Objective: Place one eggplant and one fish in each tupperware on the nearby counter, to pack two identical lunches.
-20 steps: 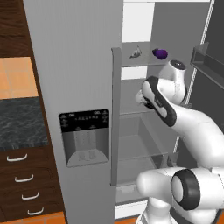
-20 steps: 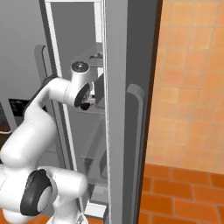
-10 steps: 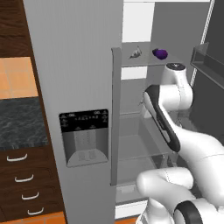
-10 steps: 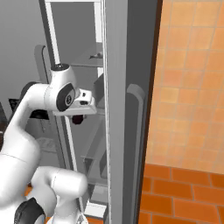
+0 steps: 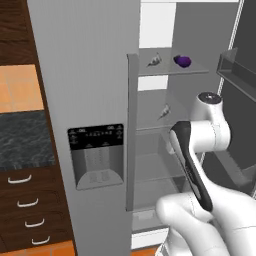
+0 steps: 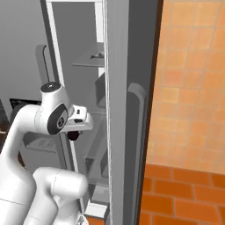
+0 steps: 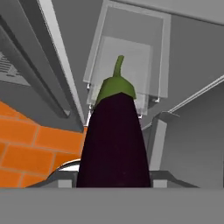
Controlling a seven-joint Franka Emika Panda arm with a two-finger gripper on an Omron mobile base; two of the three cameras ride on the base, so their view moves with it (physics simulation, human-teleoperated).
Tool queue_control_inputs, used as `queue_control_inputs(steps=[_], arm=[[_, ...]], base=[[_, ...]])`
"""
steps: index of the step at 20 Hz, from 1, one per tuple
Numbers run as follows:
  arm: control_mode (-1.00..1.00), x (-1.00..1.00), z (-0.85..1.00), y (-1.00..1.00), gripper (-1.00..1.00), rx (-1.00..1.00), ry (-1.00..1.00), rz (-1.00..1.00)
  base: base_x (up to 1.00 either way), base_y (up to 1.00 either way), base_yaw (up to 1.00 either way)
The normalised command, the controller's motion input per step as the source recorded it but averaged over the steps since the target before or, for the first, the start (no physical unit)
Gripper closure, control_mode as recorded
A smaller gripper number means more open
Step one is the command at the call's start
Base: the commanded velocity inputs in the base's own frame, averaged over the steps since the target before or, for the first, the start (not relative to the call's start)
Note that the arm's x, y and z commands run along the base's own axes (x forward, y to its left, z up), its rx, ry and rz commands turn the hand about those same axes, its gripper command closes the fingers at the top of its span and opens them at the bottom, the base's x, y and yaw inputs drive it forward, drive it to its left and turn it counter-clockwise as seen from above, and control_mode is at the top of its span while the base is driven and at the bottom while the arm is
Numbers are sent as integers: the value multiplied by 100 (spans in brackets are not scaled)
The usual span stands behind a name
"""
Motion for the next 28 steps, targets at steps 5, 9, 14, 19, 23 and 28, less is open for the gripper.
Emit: queue_control_inputs(steps=[5,9,14,19,23,28], arm=[[100,0,0,0,100,0,0,0],[100,0,0,0,100,0,0,0],[100,0,0,0,100,0,0,0],[100,0,0,0,100,0,0,0],[100,0,0,0,100,0,0,0],[100,0,0,0,100,0,0,0]], base=[[-87,65,6],[-58,83,27],[0,69,90],[56,83,57],[75,100,10],[87,100,6]])
